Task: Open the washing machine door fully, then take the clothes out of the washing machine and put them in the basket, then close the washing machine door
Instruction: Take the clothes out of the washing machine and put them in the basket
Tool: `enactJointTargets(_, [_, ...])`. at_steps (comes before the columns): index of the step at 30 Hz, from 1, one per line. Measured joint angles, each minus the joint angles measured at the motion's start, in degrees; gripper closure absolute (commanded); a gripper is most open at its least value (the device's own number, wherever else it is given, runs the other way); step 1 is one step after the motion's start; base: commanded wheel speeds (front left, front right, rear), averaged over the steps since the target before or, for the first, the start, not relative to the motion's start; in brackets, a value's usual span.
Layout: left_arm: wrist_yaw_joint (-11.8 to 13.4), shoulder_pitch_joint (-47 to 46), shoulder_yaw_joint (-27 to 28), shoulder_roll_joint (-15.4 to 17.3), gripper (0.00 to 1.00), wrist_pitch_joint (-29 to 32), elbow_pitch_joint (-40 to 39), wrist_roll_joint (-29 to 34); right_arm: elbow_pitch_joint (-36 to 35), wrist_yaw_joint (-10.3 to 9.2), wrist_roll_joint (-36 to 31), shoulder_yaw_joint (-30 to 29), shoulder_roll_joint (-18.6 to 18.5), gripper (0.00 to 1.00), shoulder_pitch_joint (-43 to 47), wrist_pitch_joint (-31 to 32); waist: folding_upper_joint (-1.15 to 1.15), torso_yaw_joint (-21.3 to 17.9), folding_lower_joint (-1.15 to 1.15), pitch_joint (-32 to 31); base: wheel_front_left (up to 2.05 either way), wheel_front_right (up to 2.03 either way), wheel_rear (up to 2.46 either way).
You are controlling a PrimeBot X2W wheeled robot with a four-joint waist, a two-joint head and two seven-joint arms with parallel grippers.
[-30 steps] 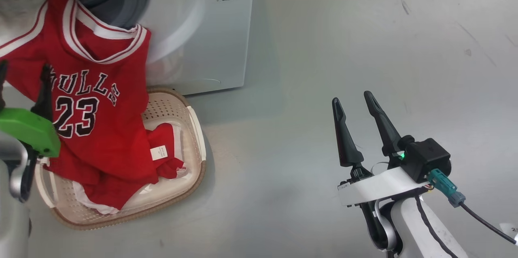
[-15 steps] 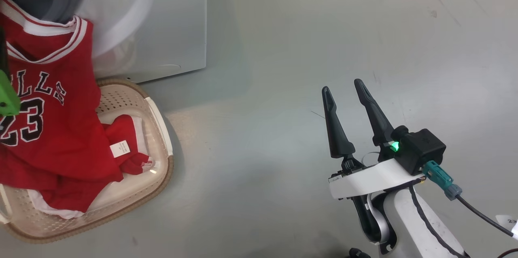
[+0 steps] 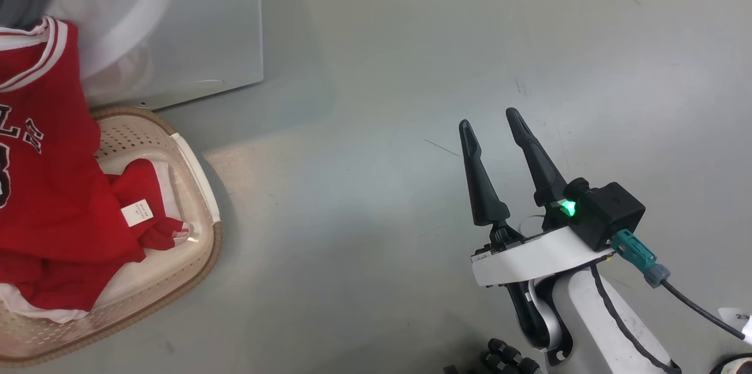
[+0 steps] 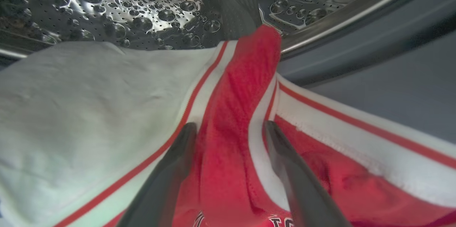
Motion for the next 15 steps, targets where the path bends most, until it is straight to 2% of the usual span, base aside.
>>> enactJointTargets(9, [-0.03,-3.38,-0.65,0.03,0.0,1.31,2.63,-0.15,-0.15,-0.52,-0.44,0.19,0.0,0.0,-1.16,0.0,0.0,-0.59,0.0,1.25,0.0,0.0,0.0])
enactJointTargets(10, [-0.09,-3.66,-0.69,0.03,0.21,1.55,2.87,-0.15,-0.15,-0.66,-0.46,0.27,0.0,0.0,-1.16,0.0,0.0,-0.59,0.0,1.32,0.0,0.0,0.0])
enactJointTargets(11, [-0.29,-3.98,-0.73,0.03,0.58,1.55,3.21,-0.15,-0.15,-0.91,-0.46,0.34,0.0,0.0,-1.18,0.0,0.0,-0.58,0.0,1.38,0.0,0.0,0.0])
enactJointTargets(12, [-0.52,-4.24,-0.87,0.02,1.0,1.56,3.47,-0.2,-0.15,-0.91,-0.46,0.38,0.0,0.0,-1.23,0.0,0.0,-0.57,0.0,1.43,0.0,0.0,0.0])
enactJointTargets(15, [-1.03,-4.79,-1.46,-0.08,1.0,1.56,4.01,-0.43,-0.27,-0.98,-0.47,0.41,0.0,0.0,-1.6,0.0,0.0,-0.46,0.0,1.56,0.0,0.0,0.0])
